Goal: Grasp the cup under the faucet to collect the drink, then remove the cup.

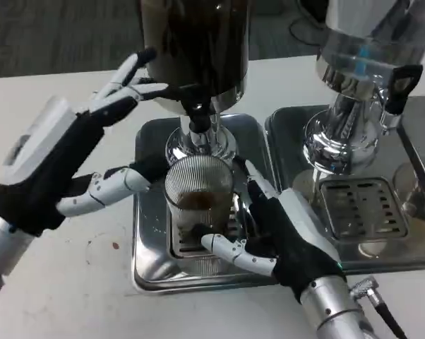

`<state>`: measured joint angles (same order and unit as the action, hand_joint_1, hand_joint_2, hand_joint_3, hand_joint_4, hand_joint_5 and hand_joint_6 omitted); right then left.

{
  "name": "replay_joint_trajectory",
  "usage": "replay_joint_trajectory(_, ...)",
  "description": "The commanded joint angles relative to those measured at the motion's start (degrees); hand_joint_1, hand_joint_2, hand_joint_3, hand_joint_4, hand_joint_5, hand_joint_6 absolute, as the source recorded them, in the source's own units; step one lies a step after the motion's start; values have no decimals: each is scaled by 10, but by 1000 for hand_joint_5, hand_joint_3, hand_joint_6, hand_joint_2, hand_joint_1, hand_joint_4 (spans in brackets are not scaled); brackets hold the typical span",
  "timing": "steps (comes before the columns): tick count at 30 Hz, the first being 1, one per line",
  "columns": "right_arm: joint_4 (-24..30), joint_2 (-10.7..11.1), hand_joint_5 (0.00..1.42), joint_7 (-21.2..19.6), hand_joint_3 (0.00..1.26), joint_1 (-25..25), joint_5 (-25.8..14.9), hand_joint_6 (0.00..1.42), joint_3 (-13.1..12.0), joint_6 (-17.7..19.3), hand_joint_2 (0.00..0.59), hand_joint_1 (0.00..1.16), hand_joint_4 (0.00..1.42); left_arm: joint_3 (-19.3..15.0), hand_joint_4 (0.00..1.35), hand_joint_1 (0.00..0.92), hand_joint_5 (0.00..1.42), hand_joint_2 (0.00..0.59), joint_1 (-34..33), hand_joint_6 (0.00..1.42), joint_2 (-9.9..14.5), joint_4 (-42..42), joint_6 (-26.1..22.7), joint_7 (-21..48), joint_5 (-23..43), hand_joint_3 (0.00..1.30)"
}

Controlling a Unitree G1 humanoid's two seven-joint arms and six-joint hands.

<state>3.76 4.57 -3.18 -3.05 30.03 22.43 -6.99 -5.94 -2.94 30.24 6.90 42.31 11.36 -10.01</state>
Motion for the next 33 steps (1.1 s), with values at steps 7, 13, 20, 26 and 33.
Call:
replay_joint_trajectory(7, -27, -3, 0, -13, 0, 5, -15, 0, -3, 47, 176, 488, 0, -56, 0, 0, 61, 156, 119, 4, -43, 10, 31, -31, 70, 54)
replay_joint_trajectory(13, -44, -7, 0, -19, 0, 17, -25, 0, -8, 62, 170, 482, 0, -88, 0, 0, 39, 164, 168, 0, -87, 43, 56, -83, 38, 19)
replay_joint_trajectory(20, -100, -19, 0, -23, 0, 33, -61, 0, -18, 114, 178, 499, 0, -98, 0, 0, 22, 178, 184, 0, -105, 111, 67, -154, -38, 16)
replay_joint_trajectory(26, -153, -41, 0, -48, 0, 40, -77, 0, -22, 166, 176, 539, 0, -79, 0, 0, 14, 180, 174, 0, -89, 189, 46, -157, -46, 24)
replay_joint_trajectory(33, -181, -45, 0, -64, 0, 44, -78, 13, -27, 190, 169, 612, 0, -45, 0, 0, 8, 186, 164, 0, -68, 216, 41, -151, -61, 72)
